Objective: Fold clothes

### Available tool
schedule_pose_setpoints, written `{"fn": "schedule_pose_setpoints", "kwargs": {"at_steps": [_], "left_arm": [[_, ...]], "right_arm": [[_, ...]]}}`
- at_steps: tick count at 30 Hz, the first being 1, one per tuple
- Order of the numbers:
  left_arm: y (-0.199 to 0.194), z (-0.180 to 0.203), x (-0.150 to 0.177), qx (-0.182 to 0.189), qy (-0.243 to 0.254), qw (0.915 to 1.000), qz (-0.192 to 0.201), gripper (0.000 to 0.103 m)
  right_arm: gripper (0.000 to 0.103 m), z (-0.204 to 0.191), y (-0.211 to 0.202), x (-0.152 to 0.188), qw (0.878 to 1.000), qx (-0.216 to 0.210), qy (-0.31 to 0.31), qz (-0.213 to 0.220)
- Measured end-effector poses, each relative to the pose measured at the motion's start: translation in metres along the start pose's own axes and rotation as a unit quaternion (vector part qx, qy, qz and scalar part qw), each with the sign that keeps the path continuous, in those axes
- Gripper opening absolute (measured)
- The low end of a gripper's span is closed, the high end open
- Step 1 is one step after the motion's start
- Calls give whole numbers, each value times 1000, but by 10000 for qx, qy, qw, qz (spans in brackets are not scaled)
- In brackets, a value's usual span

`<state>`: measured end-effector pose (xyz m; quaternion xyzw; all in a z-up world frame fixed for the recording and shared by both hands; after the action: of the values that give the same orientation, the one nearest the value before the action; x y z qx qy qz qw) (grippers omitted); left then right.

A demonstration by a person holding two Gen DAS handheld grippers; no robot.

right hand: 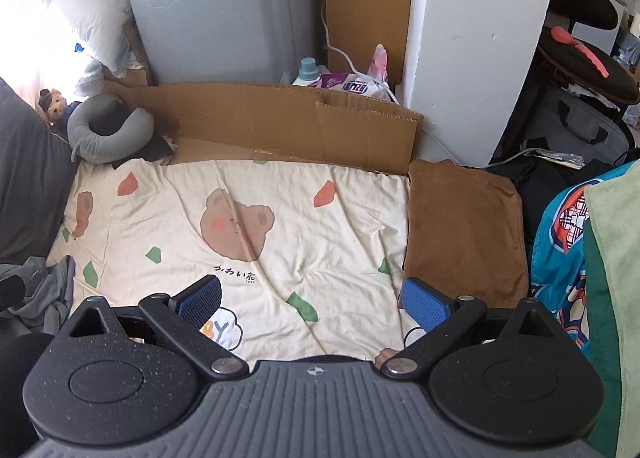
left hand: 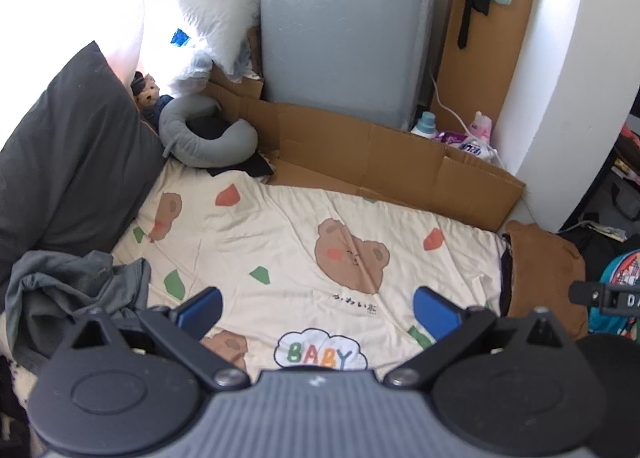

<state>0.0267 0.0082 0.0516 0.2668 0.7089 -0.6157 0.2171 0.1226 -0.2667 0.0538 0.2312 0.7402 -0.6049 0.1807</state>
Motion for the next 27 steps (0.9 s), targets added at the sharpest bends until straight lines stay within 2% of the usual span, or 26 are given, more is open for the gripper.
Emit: {"fn": "schedule_pose_setpoints", "kwargs": {"at_steps": [10, 14, 27], "left_arm": [[3, 6, 9, -61, 77, 9999, 60, 103], [8, 6, 16, -166, 100, 9997, -123, 103], [23, -2, 25, -127, -68, 9995, -282, 102]], "right_arm": [[100, 1, -6, 13, 9997, -176, -146, 22], [100, 2, -9, 16, 9997, -161, -201, 56], [100, 4, -6, 26, 9993, -18, -350, 90]]}}
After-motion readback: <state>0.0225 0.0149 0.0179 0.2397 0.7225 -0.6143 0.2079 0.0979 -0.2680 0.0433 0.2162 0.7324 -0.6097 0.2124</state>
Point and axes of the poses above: each gripper's, at about its wrist camera, not at the fingertips, and y roughly the way its jaws point, z to its right, x to its underside, the point moved 2 cm from there along y, roughly the way its jaws point, and after that the axes turned 14 degrees about y, right-handed, at the moved point
